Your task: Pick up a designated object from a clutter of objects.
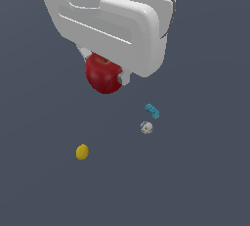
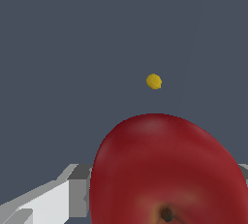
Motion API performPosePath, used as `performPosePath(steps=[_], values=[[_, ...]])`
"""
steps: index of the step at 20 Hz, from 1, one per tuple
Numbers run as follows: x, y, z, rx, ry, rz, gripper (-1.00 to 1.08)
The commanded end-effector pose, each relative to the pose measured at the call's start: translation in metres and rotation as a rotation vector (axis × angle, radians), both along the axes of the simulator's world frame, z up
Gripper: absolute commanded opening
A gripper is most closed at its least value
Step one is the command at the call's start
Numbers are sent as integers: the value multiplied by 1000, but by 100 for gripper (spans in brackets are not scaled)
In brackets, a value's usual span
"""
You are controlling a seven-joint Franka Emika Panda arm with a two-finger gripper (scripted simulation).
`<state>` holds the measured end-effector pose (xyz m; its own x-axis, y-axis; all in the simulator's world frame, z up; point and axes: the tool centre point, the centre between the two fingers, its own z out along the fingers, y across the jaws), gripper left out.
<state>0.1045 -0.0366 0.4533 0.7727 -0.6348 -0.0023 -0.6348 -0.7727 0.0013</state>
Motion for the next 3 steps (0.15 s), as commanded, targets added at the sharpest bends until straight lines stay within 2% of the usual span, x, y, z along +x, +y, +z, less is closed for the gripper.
performPosePath(steps=[1,3], values=[[1,0,3,0,-3,0,-100],[1,0,3,0,-3,0,-100]])
